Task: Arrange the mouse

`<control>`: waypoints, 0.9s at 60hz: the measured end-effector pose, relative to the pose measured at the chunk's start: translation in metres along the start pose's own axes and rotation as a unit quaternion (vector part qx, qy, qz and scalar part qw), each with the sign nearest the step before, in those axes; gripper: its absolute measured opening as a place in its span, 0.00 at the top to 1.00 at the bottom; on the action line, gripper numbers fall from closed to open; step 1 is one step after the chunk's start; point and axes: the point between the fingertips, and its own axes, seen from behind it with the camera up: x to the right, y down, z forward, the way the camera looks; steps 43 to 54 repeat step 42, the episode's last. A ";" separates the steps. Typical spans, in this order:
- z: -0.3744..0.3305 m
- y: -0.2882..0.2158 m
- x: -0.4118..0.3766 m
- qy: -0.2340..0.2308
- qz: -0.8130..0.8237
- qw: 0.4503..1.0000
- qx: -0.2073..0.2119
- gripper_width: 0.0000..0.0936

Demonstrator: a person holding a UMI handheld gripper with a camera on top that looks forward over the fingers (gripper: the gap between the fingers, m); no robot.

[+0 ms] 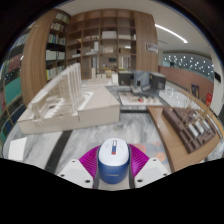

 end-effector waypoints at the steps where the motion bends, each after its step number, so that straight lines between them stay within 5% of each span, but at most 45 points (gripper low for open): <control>1: 0.005 0.009 0.003 -0.001 0.003 1.000 -0.009 0.58; 9: 0.022 0.057 0.017 -0.003 0.016 0.999 -0.046 0.56; 17: 0.022 0.054 0.016 -0.009 0.015 0.999 -0.044 0.54; 21: 0.024 0.054 0.014 -0.014 0.001 0.999 -0.048 0.45; 22: 0.024 0.054 0.014 -0.016 -0.002 0.999 -0.050 0.36; 23: 0.022 0.055 0.014 -0.018 -0.003 0.998 -0.054 0.41; 28: 0.004 0.056 0.012 -0.028 0.010 0.998 -0.058 0.09; 42: -0.107 0.067 0.053 -0.009 0.026 0.999 -0.023 0.11; 54: -0.107 0.067 0.053 -0.009 0.026 0.999 -0.023 0.11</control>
